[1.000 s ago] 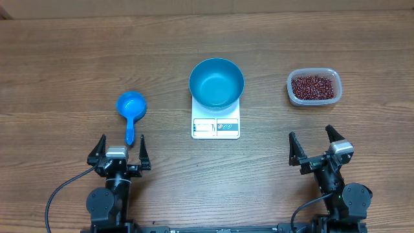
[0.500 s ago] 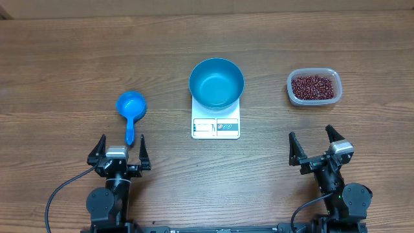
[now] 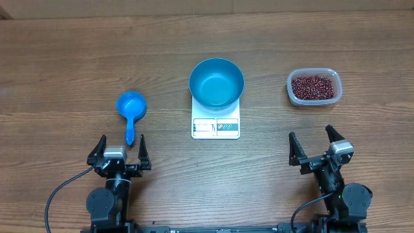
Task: Scoop item into bowl and weigh 150g on scale
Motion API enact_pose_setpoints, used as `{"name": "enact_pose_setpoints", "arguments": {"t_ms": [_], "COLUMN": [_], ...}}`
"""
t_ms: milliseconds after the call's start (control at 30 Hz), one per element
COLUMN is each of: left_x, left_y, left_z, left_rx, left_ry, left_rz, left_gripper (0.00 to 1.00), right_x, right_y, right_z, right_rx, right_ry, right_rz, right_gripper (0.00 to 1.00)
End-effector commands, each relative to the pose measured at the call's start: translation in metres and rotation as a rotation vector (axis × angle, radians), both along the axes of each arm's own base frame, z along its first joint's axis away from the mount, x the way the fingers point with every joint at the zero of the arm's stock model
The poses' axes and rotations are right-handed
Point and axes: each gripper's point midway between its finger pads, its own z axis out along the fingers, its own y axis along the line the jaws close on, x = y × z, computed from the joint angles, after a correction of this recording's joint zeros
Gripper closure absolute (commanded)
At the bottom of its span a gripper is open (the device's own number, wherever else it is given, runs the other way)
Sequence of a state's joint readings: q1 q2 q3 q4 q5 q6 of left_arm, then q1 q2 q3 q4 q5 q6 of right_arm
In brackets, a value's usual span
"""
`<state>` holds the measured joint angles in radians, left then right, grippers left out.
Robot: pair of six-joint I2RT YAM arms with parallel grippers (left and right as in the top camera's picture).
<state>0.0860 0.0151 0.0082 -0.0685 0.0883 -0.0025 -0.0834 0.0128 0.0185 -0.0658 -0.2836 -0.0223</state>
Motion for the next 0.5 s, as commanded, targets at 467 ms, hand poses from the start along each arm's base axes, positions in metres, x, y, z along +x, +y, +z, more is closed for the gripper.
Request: {"name": "enact_pose_setpoints", "arguments": {"t_ms": [467], "left_x": [-0.007], "left_y": [-0.01], "left_z": [0.017], "left_rx": [-0.062], "left_ry": [0.014], "left_rz": [-0.05], "left_gripper": [0.0], "right_x": [0.0], "right_y": [0.001], "right_z": [-0.001], "right_rx": [-0.009], "right_ry": [-0.008], "right_rz": [0.003], "right_gripper": [0.0]}}
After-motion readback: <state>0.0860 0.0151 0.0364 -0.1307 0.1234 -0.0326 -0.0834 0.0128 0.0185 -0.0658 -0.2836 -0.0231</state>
